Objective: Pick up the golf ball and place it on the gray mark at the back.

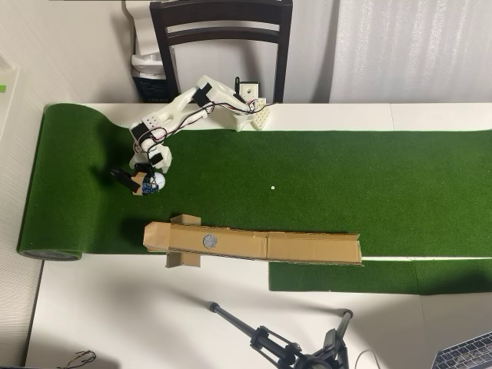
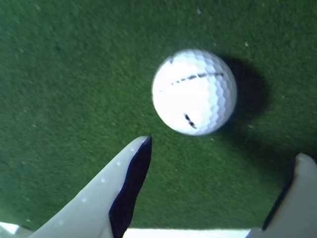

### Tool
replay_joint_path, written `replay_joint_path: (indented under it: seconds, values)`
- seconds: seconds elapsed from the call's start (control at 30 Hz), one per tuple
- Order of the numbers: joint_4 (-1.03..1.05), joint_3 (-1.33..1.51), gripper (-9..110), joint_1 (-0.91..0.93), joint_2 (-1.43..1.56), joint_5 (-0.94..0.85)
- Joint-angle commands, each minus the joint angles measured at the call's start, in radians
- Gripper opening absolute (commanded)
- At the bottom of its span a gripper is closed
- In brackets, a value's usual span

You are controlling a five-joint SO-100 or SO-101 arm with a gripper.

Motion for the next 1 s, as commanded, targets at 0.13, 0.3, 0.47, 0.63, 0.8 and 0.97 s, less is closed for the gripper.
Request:
replay_joint_path:
  seconds: [0.13, 0.3, 0.47, 0.63, 0.8, 0.97]
  values:
    - [0.02, -0.08, 45, -0.046, 0.038, 0.034]
    - [0.031, -0.08, 47, -0.078, 0.04, 0.04]
    - [0.026, -0.08, 47, -0.089, 0.04, 0.04]
    - [0.017, -0.08, 47, -0.12, 0.035, 0.051]
    - [0.015, -0.08, 47, -0.124, 0.031, 0.086]
    - [0.014, -0.08, 46, -0.132, 0.028, 0.092]
